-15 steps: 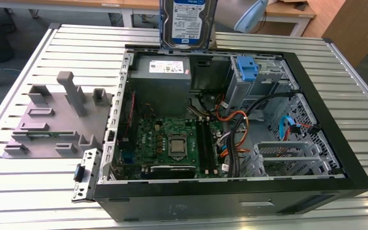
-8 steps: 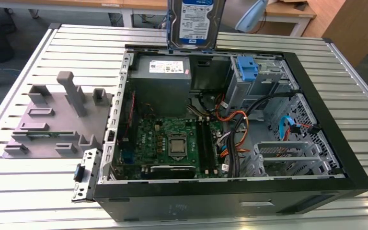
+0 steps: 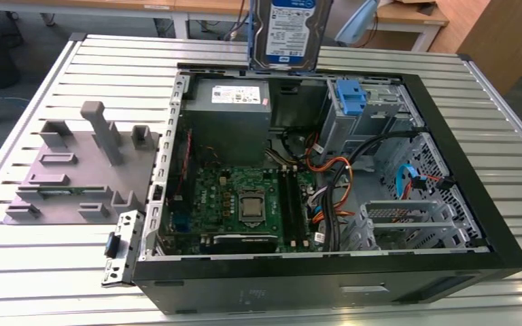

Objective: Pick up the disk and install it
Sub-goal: 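Pick up the disk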

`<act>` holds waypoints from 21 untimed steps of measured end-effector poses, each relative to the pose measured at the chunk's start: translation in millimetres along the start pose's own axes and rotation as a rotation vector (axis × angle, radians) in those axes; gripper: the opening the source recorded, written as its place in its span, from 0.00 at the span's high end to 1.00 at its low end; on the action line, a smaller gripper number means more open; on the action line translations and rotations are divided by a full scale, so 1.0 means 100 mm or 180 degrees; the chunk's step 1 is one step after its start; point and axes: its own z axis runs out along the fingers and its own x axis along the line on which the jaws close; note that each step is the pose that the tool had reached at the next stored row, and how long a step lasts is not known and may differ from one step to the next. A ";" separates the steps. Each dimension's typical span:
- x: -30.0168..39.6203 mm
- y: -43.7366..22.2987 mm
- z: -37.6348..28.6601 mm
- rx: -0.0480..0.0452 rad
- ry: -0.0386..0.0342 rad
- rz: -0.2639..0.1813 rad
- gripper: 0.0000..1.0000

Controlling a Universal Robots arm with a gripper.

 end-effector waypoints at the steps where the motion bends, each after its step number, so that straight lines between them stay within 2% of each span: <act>1: 0.000 -0.020 -0.001 0.0000 0.0000 0.0000 0.65; 8: -0.001 -0.130 -0.004 0.0000 0.0000 0.0000 0.65; 12: 0.012 -0.141 -0.001 0.0000 0.0000 0.0000 0.65; 21: 0.089 -0.144 0.004 0.0000 0.0000 0.0000 0.65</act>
